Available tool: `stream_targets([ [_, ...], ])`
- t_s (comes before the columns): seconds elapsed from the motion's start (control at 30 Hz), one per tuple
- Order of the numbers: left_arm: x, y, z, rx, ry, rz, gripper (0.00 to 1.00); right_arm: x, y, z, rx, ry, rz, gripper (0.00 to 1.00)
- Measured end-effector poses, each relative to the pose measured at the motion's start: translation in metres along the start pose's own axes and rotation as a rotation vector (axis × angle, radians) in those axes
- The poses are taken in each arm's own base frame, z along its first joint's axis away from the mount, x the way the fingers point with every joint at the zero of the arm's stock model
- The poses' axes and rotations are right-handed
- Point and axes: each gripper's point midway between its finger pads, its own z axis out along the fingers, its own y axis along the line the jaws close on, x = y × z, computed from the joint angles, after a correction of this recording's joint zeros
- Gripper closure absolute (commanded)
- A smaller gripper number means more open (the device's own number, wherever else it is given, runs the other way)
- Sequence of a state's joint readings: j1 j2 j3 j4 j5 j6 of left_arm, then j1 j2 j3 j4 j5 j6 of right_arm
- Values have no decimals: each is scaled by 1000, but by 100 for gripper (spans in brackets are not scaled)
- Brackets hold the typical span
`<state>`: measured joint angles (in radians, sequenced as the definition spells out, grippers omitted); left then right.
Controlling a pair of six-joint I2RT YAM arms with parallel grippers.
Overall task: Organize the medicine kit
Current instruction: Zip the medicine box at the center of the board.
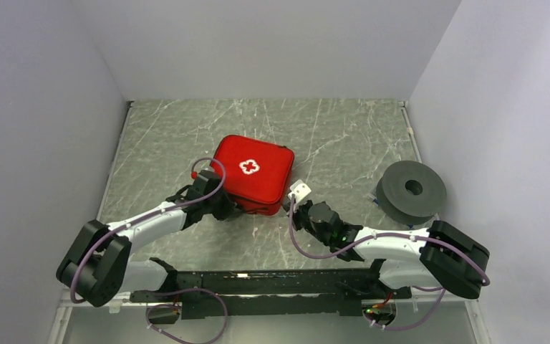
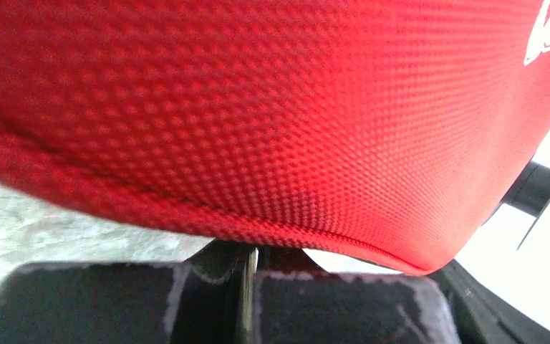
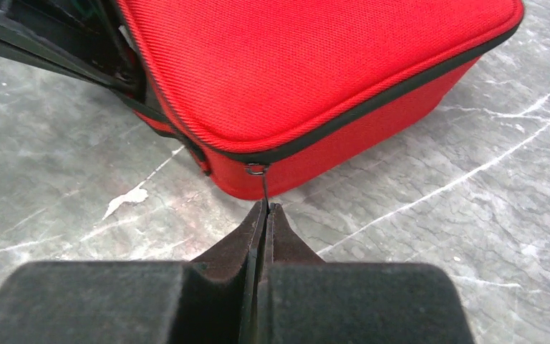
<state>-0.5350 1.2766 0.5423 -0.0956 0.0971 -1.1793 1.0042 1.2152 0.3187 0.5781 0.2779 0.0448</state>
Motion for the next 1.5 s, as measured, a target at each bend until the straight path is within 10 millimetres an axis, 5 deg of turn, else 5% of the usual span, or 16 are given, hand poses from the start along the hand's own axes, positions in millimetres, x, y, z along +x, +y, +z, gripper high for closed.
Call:
stream_targets([
  [0.13, 1, 8, -9, -1, 24, 75, 100, 2, -4, 0, 16, 22, -17, 100],
  [0.33, 5, 26, -22, -40, 51, 157, 100, 23, -38, -4, 138, 112, -36, 100],
  [0.5, 10, 33, -28, -39, 72, 194, 100, 13, -51, 1, 171, 114, -40, 100],
  [0.57, 11, 33, -29, -35, 78, 201, 100, 2, -46, 5, 141, 94, -40, 100],
  [0.67, 11, 33, -29, -30, 84, 205, 100, -3, -34, 8, 74, 76, -36, 78],
  [0.77, 12, 34, -28, -26, 92, 203, 100, -2, -21, 7, 1, 70, -25, 63],
  [0.97, 13, 34, -25, -22, 102, 208, 100, 12, -6, -12, -93, 65, 17, 47],
  [1.3, 13, 35, -24, -19, 114, 208, 100, 29, 25, -33, -285, 42, 39, 45],
  [1.5, 13, 34, -24, -13, 119, 210, 100, 30, 39, -29, -358, 38, 18, 44],
])
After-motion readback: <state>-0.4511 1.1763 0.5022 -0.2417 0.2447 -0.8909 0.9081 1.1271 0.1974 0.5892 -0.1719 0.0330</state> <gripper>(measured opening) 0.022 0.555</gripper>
